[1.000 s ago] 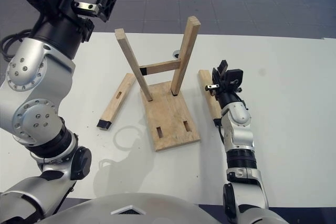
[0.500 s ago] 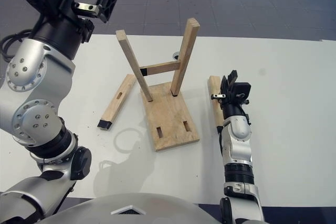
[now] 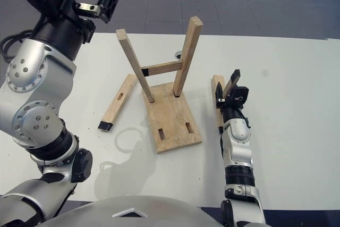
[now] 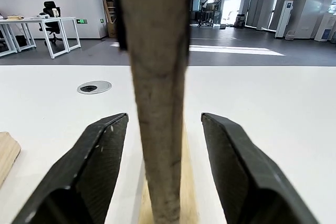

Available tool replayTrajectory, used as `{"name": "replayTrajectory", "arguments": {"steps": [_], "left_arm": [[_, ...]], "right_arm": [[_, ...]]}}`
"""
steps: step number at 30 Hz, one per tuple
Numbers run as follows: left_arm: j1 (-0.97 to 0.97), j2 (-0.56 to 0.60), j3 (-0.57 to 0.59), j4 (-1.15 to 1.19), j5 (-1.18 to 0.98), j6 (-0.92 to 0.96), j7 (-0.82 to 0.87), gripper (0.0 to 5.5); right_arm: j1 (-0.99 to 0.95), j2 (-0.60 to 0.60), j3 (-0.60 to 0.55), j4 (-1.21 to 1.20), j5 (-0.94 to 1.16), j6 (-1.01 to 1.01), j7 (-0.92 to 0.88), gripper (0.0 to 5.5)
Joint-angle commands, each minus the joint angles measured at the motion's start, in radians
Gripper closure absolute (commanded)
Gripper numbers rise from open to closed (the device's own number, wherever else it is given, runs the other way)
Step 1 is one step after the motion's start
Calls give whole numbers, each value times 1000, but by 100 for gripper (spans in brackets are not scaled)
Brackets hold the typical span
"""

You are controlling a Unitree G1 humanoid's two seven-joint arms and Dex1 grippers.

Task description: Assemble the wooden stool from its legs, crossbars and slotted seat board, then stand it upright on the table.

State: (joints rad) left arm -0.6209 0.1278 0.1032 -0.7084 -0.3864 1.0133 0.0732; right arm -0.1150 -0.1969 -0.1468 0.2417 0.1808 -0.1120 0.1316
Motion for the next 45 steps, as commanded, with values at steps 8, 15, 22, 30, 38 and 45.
{"name": "replayTrajectory", "arguments": {"steps": [8,15,22,30,38,45], "left_arm": [[6,-6,-15,7,16,-4,5,69],[7,-11,-12,0,20,1,7,69],[4,-19,-9,-3,27,4,9,69],[5,-20,-6,-3,29,7,9,69],[-2,-16,2,-6,29,11,9,69],[-3,-29,2,-5,35,2,17,69]], "right_arm": [[-151,-14,-54,-304,6,229,-114,192],[-334,-40,-98,-433,2,478,-230,192],[-447,-63,-79,-486,64,1027,-228,192],[-624,-67,-114,-583,71,1123,-241,275],[-328,-61,-53,-325,-33,961,-207,308],[-290,-1,-73,-357,-10,905,-210,308]]}}
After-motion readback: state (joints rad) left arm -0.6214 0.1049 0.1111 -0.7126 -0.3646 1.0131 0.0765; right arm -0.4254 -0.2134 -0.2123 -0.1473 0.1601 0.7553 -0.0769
